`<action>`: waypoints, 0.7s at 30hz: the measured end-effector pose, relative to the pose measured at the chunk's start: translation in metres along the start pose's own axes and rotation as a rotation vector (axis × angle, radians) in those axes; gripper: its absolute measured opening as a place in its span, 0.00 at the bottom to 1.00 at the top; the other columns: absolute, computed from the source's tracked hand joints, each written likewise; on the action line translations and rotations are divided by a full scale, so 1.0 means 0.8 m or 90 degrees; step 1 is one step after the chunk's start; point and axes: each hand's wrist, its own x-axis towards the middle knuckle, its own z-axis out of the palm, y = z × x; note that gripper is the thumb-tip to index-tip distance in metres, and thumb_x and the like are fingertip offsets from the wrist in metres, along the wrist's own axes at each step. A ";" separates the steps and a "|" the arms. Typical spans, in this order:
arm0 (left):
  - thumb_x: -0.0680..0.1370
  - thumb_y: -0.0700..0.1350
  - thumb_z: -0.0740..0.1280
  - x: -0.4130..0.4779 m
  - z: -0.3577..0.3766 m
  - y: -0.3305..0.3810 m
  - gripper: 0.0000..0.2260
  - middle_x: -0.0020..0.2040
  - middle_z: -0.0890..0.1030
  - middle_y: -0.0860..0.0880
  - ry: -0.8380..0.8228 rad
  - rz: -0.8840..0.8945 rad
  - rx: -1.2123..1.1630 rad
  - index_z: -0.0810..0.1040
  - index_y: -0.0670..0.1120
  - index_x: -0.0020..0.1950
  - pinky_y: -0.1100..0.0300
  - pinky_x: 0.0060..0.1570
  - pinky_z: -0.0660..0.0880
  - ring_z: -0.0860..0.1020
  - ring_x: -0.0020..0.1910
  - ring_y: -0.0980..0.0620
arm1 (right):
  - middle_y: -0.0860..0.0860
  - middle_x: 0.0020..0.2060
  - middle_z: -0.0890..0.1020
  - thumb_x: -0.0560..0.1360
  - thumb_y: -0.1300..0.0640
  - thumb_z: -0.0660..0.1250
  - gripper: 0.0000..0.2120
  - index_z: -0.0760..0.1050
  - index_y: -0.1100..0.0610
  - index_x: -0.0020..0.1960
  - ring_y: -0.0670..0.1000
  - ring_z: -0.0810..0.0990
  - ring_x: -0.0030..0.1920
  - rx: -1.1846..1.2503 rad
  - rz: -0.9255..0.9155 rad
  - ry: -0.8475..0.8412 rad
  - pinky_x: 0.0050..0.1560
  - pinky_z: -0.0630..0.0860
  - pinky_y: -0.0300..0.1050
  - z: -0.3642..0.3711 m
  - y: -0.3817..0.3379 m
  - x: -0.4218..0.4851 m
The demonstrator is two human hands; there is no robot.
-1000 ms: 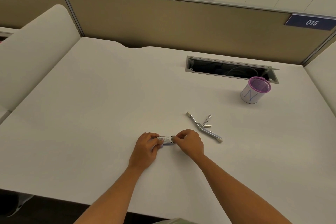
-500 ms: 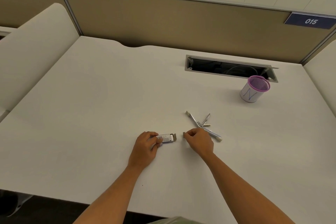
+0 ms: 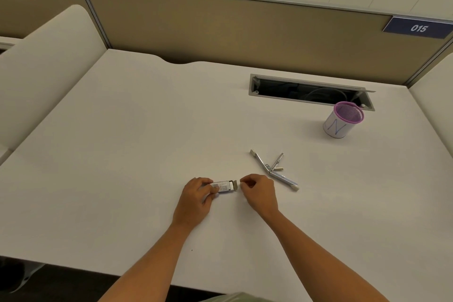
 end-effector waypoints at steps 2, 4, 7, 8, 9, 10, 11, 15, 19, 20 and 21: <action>0.72 0.41 0.74 -0.001 0.000 0.000 0.04 0.48 0.81 0.47 -0.002 -0.001 0.002 0.83 0.46 0.46 0.55 0.49 0.75 0.78 0.46 0.49 | 0.52 0.38 0.85 0.72 0.61 0.67 0.07 0.84 0.57 0.46 0.50 0.82 0.37 0.015 0.008 -0.002 0.43 0.79 0.42 0.006 -0.001 -0.001; 0.72 0.41 0.74 -0.001 0.000 0.001 0.04 0.48 0.81 0.47 -0.004 -0.001 0.004 0.83 0.46 0.46 0.55 0.49 0.75 0.78 0.46 0.48 | 0.54 0.38 0.85 0.73 0.61 0.67 0.07 0.85 0.58 0.46 0.53 0.83 0.38 0.044 0.028 -0.011 0.45 0.81 0.48 0.009 -0.002 0.001; 0.72 0.40 0.74 0.000 0.000 0.001 0.05 0.48 0.81 0.47 -0.005 -0.004 0.001 0.83 0.45 0.46 0.54 0.48 0.75 0.78 0.46 0.48 | 0.57 0.36 0.85 0.73 0.61 0.69 0.06 0.85 0.59 0.44 0.54 0.82 0.35 0.097 0.068 -0.029 0.44 0.83 0.52 0.011 -0.003 0.003; 0.72 0.41 0.74 0.000 0.000 0.001 0.05 0.48 0.81 0.47 -0.005 -0.005 0.000 0.83 0.45 0.46 0.54 0.48 0.75 0.78 0.46 0.48 | 0.57 0.36 0.85 0.72 0.62 0.69 0.05 0.84 0.60 0.44 0.53 0.81 0.34 0.116 0.079 -0.034 0.43 0.83 0.52 0.011 -0.004 0.003; 0.72 0.41 0.73 0.000 0.000 0.001 0.04 0.48 0.81 0.47 -0.004 -0.005 -0.001 0.83 0.45 0.46 0.54 0.48 0.75 0.78 0.46 0.48 | 0.57 0.36 0.85 0.72 0.62 0.70 0.04 0.84 0.60 0.44 0.52 0.81 0.34 0.134 0.090 -0.038 0.41 0.84 0.52 0.011 -0.004 0.003; 0.72 0.41 0.73 0.000 0.000 0.001 0.04 0.48 0.81 0.47 -0.004 -0.003 -0.001 0.83 0.45 0.46 0.54 0.47 0.75 0.78 0.45 0.48 | 0.57 0.37 0.85 0.72 0.62 0.71 0.03 0.84 0.60 0.44 0.52 0.81 0.35 0.148 0.100 -0.040 0.39 0.84 0.51 0.011 -0.005 0.003; 0.73 0.42 0.72 -0.001 -0.001 0.001 0.04 0.48 0.81 0.47 -0.004 -0.002 -0.002 0.83 0.45 0.46 0.54 0.47 0.75 0.78 0.45 0.48 | 0.57 0.38 0.85 0.71 0.62 0.72 0.03 0.83 0.60 0.44 0.51 0.82 0.36 0.159 0.108 -0.041 0.37 0.84 0.48 0.011 -0.005 0.003; 0.74 0.46 0.69 0.000 -0.001 0.001 0.06 0.48 0.81 0.47 0.002 0.000 -0.001 0.83 0.46 0.45 0.55 0.47 0.74 0.78 0.46 0.49 | 0.57 0.39 0.85 0.69 0.62 0.74 0.03 0.83 0.60 0.43 0.51 0.82 0.38 0.182 0.124 -0.047 0.33 0.82 0.43 0.012 -0.007 0.005; 0.74 0.45 0.69 -0.001 0.000 0.001 0.05 0.48 0.81 0.47 0.001 -0.003 -0.005 0.83 0.46 0.45 0.55 0.48 0.75 0.78 0.46 0.49 | 0.56 0.35 0.84 0.69 0.64 0.74 0.02 0.83 0.59 0.41 0.50 0.80 0.30 0.163 0.097 -0.040 0.36 0.82 0.46 0.016 -0.007 0.006; 0.74 0.44 0.70 -0.001 0.001 0.000 0.04 0.48 0.81 0.47 -0.001 -0.004 -0.004 0.83 0.46 0.45 0.55 0.47 0.75 0.78 0.46 0.49 | 0.56 0.35 0.84 0.69 0.65 0.74 0.02 0.83 0.59 0.41 0.50 0.79 0.28 0.160 0.088 -0.038 0.37 0.81 0.47 0.018 -0.007 0.006; 0.73 0.44 0.71 -0.001 0.001 0.000 0.03 0.48 0.81 0.47 -0.002 -0.005 -0.004 0.83 0.46 0.45 0.55 0.47 0.75 0.78 0.46 0.49 | 0.57 0.35 0.84 0.69 0.65 0.74 0.03 0.83 0.58 0.40 0.50 0.78 0.27 0.156 0.081 -0.037 0.36 0.81 0.46 0.019 -0.007 0.006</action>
